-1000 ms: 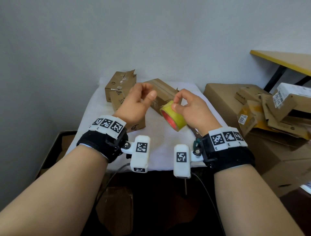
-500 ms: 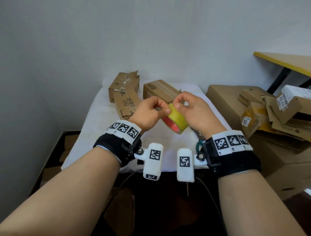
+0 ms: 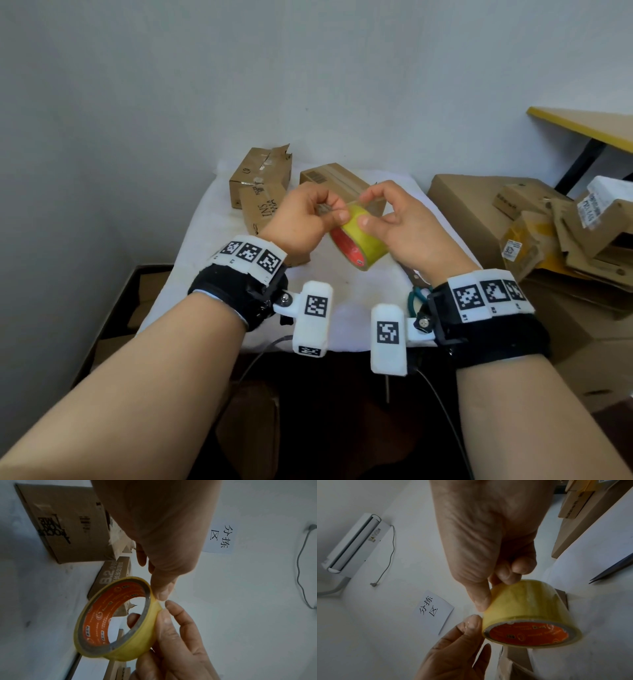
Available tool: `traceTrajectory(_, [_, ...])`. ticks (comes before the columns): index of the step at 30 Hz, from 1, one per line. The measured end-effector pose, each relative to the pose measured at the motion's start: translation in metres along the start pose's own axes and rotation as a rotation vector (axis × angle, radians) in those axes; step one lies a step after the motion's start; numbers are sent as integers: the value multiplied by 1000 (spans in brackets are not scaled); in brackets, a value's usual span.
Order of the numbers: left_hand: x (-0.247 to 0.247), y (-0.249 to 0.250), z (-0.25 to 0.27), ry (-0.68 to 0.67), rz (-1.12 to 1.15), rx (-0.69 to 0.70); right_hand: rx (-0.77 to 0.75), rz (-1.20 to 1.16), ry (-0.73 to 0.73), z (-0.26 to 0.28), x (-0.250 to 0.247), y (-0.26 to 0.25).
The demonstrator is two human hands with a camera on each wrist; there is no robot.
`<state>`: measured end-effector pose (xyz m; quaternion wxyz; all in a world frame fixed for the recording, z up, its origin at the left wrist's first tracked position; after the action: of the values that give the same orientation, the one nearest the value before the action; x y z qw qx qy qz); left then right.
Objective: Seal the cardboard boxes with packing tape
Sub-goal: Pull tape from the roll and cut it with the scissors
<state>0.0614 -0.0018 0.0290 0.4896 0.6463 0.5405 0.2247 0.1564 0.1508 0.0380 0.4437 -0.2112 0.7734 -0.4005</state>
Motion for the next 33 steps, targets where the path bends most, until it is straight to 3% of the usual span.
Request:
traceTrajectory(18, [21,-13,9,-76,-425,195,74,-17,13,-6,6,13])
traceTrajectory(26, [32,-13,8,-88,-425,197,72,36,15,-1,-2,17])
traceTrajectory(28, [31,-11,6,-73,-368,187,86,-39,16,3,-9,17])
traceTrajectory(31, [26,-9,-1,-21,-303,145,173,-98,111,5,-27,30])
traceTrajectory(33, [25,-10,-4,-25,-304,120,233,21,193,3,-39,47])
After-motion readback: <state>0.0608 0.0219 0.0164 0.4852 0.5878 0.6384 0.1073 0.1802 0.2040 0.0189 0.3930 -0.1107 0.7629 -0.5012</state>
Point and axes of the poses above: each hand's wrist, its own z-axis away from the middle knuckle, its own x-axis out of the palm, y = z × x, the point moved 2 cm from there along -z, towards the middle knuckle, and after that the axes turned 11 degrees about y, right-handed, at the moved point
